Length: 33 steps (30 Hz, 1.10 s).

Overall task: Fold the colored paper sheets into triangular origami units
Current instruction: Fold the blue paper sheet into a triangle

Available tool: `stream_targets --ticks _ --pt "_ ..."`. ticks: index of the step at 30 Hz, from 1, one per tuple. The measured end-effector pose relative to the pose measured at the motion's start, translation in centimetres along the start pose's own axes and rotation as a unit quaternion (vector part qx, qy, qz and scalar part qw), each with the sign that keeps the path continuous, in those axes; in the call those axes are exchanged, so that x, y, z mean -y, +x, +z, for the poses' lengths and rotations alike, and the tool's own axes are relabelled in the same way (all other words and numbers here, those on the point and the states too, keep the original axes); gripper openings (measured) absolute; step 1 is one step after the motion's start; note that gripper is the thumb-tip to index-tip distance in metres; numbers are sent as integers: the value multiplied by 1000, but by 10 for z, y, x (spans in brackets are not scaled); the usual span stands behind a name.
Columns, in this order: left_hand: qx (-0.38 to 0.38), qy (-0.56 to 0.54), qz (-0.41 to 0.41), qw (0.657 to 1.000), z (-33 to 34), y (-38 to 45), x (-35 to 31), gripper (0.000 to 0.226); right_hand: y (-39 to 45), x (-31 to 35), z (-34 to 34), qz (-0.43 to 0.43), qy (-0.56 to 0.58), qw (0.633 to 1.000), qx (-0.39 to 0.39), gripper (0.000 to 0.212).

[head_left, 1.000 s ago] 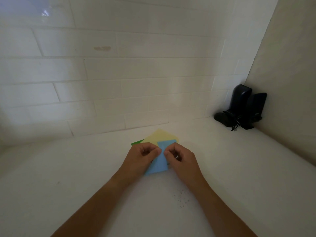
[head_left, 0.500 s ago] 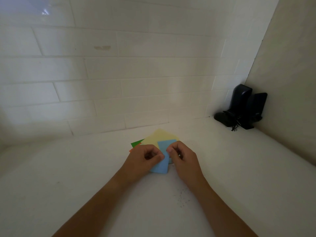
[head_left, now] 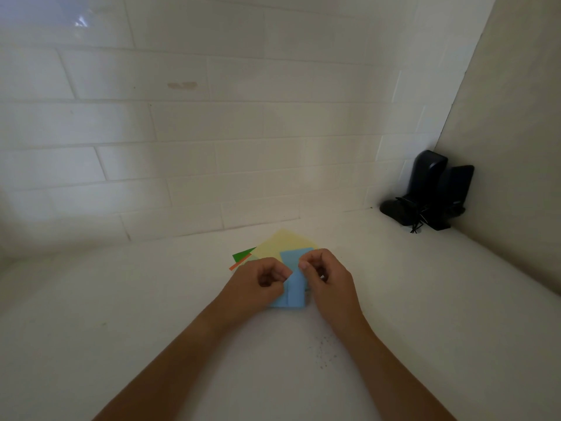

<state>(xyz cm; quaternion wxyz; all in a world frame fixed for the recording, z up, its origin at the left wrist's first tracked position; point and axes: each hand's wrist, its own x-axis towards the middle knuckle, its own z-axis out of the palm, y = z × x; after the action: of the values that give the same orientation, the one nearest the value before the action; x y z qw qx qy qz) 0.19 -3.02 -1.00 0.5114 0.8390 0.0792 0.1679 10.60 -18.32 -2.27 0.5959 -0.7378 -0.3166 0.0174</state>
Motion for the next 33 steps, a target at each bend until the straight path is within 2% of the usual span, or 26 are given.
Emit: stream_targets --ticks 4,7,9,13,16,20,23,26,30,33 --pt "-62 -13 -10 998 2 2 6 24 0 0 2 -7 -15 1000 13 28" --pt "-87 -39 -30 995 -1 3 7 28 -1 -2 4 -25 -35 999 27 20" --pt "-84 -60 -30 994 -1 3 6 30 -1 -2 5 -21 -25 998 47 19" --pt "-68 -84 -16 994 0 4 6 28 -3 1 5 -29 -21 997 73 36" --pt "-64 -87 -19 994 1 5 7 30 -2 0 5 -17 -24 997 74 37" --pt "-64 -61 -28 996 3 5 10 35 -1 -2 2 8 -38 998 46 36" --pt "-63 -33 -18 997 3 6 10 38 -1 -5 1 6 -40 999 17 32" --pt "-69 14 12 997 1 5 9 40 -1 -6 1 -16 -41 999 20 28" --pt "-81 57 72 992 1 5 10 34 -1 -3 1 -39 -48 998 34 27" --pt "-84 60 80 991 2 5 9 24 -2 -2 1 -44 -47 997 32 31"
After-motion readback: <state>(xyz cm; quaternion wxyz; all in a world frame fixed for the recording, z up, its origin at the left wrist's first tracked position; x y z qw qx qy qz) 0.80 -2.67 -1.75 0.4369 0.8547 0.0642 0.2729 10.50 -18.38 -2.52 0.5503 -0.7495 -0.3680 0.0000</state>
